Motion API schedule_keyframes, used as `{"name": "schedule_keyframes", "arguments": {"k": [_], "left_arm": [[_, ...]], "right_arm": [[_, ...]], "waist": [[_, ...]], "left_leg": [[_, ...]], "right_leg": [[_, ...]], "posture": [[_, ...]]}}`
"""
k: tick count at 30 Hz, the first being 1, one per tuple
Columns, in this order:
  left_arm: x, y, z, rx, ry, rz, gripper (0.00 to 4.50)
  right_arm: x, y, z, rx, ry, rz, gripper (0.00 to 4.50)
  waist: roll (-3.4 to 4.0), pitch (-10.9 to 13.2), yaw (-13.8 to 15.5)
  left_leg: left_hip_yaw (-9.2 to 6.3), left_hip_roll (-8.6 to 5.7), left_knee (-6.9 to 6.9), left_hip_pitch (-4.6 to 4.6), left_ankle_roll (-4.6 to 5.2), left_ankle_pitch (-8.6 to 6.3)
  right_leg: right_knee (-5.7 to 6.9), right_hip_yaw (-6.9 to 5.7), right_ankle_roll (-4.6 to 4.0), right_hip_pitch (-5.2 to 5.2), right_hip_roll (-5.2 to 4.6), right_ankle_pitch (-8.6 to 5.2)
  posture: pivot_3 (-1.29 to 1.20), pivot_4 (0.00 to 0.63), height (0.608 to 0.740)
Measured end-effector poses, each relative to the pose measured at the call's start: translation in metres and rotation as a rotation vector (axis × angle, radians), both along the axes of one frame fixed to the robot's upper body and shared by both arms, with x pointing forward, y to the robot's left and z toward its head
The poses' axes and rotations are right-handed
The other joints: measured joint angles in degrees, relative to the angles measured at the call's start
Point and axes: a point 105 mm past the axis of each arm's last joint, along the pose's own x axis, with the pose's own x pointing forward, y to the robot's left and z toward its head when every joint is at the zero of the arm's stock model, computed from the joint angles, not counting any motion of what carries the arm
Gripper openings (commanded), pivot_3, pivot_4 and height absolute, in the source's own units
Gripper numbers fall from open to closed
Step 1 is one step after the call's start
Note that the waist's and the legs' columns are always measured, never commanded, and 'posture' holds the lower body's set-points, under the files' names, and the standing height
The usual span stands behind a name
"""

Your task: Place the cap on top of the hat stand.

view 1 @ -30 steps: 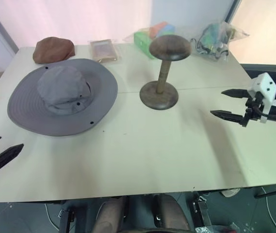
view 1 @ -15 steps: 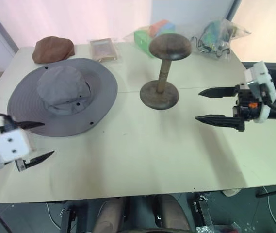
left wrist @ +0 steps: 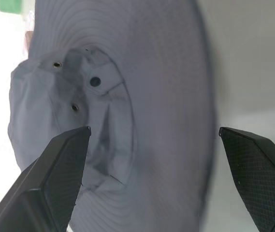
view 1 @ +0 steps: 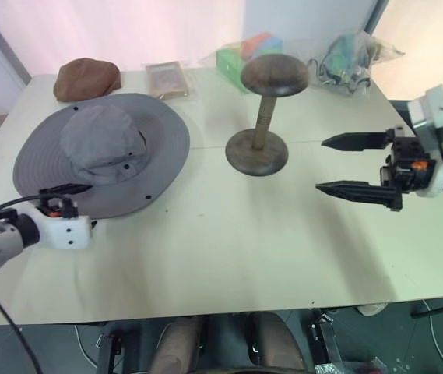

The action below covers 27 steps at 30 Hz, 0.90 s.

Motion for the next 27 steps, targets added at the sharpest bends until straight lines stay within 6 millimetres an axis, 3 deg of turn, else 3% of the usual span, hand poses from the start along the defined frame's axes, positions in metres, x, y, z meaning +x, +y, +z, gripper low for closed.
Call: {"name": "schedule_keyframes", "arguments": {"k": [9, 12, 19, 23, 27], "left_arm": [[0.035, 0.002, -0.012, -0.015, -0.093, 0.049, 4.50], [0.045, 0.001, -0.010, -0.029, -0.126, 0.066, 3.59], [0.055, -0.010, -0.001, -0.102, -0.151, 0.054, 0.05], [0.063, -0.017, 0.012, -0.172, -0.157, 0.054, 0.05], [0.084, -0.043, 0.063, -0.402, -0.220, 0.065, 0.05]], "right_arm": [[-0.003, 0.003, 0.009, 0.028, -0.032, -0.016, 4.47], [-0.002, 0.003, 0.010, 0.031, -0.037, -0.024, 4.50], [-0.002, -0.001, 0.014, 0.041, -0.030, -0.056, 4.50], [-0.003, -0.005, 0.019, 0.061, -0.023, -0.081, 4.50], [0.000, -0.013, 0.026, 0.056, -0.082, -0.151, 4.50]], "waist": [[-0.01, 0.0, 0.1], [-0.02, 0.0, 0.5], [-0.02, 0.0, 1.2], [-0.03, 0.0, 1.4], [-0.14, 0.0, 1.5]], "left_leg": [[0.00, -0.01, 0.23, 0.01, 0.02, 0.01], [-0.01, -0.02, 0.27, 0.01, 0.02, 0.02], [0.00, -0.02, 0.30, 0.01, 0.03, 0.02], [-0.01, -0.02, 0.34, 0.00, 0.03, 0.02], [-0.03, -0.04, 0.49, -0.07, 0.04, 0.03]], "right_leg": [[0.16, 0.00, 0.23, 0.05, 0.02, 0.13], [0.17, -0.01, 0.27, 0.06, 0.02, 0.15], [0.17, 0.00, 0.28, 0.07, 0.02, 0.16], [0.17, 0.00, 0.29, 0.10, 0.01, 0.17], [0.17, -0.06, 0.37, 0.14, 0.02, 0.21]], "posture": [[0.00, 0.150, 0.735], [0.00, 0.150, 0.735], [0.00, 0.150, 0.735], [0.00, 0.150, 0.735], [0.00, 0.150, 0.735]]}}
